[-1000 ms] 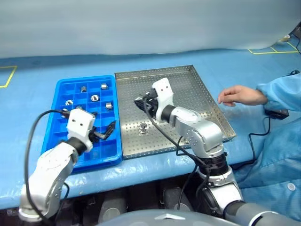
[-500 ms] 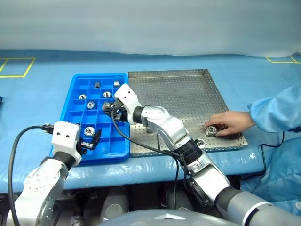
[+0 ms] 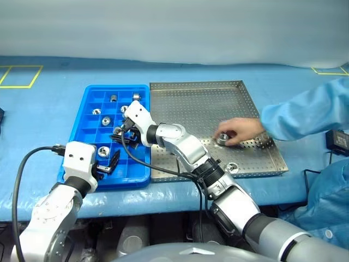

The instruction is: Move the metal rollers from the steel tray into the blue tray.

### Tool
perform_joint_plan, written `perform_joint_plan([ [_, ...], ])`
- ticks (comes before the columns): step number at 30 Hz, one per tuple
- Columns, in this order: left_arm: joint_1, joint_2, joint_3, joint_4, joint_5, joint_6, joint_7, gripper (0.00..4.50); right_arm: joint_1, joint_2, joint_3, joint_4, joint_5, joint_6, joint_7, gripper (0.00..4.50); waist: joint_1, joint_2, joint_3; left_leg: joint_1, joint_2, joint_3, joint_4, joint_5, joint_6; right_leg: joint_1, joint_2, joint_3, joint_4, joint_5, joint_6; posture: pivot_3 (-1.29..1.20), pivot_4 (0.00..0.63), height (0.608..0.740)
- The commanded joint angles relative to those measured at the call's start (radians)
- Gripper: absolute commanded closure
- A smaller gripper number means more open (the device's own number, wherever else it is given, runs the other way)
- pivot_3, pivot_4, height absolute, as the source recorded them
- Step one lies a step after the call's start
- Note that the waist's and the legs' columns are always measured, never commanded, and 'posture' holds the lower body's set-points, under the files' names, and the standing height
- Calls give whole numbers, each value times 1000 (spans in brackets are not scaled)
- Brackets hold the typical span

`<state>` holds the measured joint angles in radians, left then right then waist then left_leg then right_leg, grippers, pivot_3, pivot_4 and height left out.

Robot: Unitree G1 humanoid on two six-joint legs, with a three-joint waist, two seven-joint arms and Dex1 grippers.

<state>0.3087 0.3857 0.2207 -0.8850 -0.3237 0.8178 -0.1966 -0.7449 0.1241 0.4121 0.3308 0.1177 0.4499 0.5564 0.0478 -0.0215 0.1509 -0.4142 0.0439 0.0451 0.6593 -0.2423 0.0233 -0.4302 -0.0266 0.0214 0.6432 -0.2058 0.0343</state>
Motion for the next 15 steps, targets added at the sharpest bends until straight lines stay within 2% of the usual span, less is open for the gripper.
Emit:
perform_joint_plan([
  [1,-20,0,-20,-24,3,-13,0,464,4,0,-56,-100,1,-44,-32,893,0,0,0,0,0,0,0,0,0,0,0,0,0,0,0,227,150,740],
  [5,-60,-2,-63,-7,-6,-23,-15,464,75,-89,-71,-286,13,47,-11,893,4,0,0,-1,-1,-2,0,0,0,1,-1,-1,-1,0,0,201,150,740],
  [11,-190,-27,-139,62,-38,-46,-56,464,268,-308,-102,-619,24,305,-12,893,7,0,0,-1,-1,-2,1,0,0,2,-2,-2,-1,0,0,135,150,740],
  [15,-282,-41,-189,127,-50,-51,-88,464,365,-345,-126,-716,34,400,-52,893,-17,0,0,0,-3,-1,1,0,0,1,1,-1,0,-1,-1,48,150,740],
])
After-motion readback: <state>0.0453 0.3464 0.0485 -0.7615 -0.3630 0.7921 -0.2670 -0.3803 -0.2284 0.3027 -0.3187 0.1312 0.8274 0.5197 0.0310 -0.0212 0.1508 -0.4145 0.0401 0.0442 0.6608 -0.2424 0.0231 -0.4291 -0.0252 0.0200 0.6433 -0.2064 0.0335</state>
